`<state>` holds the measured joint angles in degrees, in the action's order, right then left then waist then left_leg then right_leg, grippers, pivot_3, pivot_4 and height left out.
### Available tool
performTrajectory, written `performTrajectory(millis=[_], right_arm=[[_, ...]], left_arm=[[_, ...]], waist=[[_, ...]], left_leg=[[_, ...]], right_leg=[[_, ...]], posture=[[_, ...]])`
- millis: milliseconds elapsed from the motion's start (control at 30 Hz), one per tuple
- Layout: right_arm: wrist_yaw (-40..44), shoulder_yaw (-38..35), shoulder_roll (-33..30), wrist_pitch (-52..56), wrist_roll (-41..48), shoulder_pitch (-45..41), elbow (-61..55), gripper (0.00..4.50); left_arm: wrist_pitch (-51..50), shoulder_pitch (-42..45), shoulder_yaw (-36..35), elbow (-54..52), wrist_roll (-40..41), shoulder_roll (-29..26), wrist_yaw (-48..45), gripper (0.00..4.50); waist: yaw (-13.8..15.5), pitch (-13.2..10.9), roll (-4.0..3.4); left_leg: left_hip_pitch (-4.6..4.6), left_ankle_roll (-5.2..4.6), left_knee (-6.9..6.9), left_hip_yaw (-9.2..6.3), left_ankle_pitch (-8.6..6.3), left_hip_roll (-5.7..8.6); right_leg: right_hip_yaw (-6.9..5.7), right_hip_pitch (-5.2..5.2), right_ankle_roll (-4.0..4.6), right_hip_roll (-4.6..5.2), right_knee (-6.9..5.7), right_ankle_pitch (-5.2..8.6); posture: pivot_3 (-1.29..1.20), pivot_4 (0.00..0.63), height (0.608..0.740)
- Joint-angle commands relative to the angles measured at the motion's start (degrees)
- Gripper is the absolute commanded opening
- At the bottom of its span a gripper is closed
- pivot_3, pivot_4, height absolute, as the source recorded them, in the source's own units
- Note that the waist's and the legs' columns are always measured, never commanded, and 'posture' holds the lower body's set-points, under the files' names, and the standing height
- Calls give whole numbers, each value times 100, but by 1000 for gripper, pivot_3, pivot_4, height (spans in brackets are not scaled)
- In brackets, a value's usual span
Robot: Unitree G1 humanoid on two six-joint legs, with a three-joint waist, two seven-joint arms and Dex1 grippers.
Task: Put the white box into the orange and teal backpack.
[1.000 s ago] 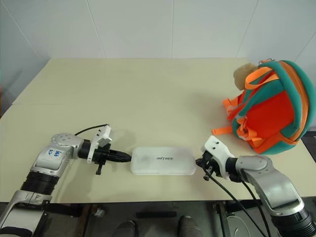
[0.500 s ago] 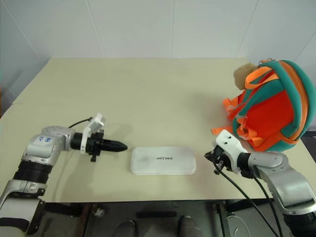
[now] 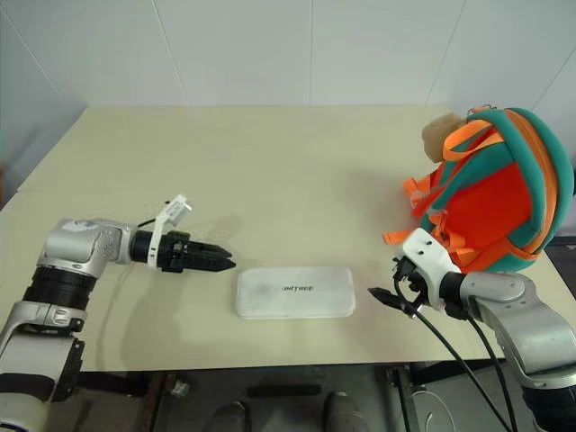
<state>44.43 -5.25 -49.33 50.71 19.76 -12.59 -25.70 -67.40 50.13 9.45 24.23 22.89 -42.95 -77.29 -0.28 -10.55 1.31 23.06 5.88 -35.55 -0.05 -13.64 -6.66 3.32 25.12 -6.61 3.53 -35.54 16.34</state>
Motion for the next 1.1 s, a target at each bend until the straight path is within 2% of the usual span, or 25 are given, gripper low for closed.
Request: performTrajectory(millis=[33,200,333,767,967,1100], right_arm=[[-96,-136,-19,36,95,-55,-242,4500],[-249,-77,84,116,138,-72,-318,4500],[-357,-49,144,191,195,-58,-421,4500],[-573,40,283,309,274,-95,-491,4500],[-637,75,335,338,287,-139,-493,4500],[-671,98,354,349,298,-146,-503,4500]], left_arm=[[-860,371,319,275,201,-136,-192,4464],[-1877,613,633,692,572,-40,-335,4464],[-2341,421,812,523,868,-19,-199,4464],[-2510,-205,694,351,1505,226,605,4464],[-2389,-312,138,602,1372,608,1174,4464],[-2489,-410,56,501,1465,764,1334,4464]], waist=[[0,-1,1],[0,-4,7],[0,-6,10],[4,-8,14],[29,-7,14],[21,-7,14]], left_leg=[[0,0,0,0,0,1],[1,-8,1,2,-5,1],[6,-9,2,2,-5,1],[6,-11,-2,4,-6,1],[5,-11,-11,4,-6,3],[3,-11,-30,4,-6,4]], right_leg=[[0,0,0,0,0,0],[2,3,3,0,0,2],[2,9,3,1,-1,2],[5,14,3,1,-10,1],[6,10,2,2,-11,0],[7,-1,1,3,-10,-2]], posture=[[0,150,740],[0,150,740],[0,150,740],[0,150,740],[0,150,740],[0,150,740]])
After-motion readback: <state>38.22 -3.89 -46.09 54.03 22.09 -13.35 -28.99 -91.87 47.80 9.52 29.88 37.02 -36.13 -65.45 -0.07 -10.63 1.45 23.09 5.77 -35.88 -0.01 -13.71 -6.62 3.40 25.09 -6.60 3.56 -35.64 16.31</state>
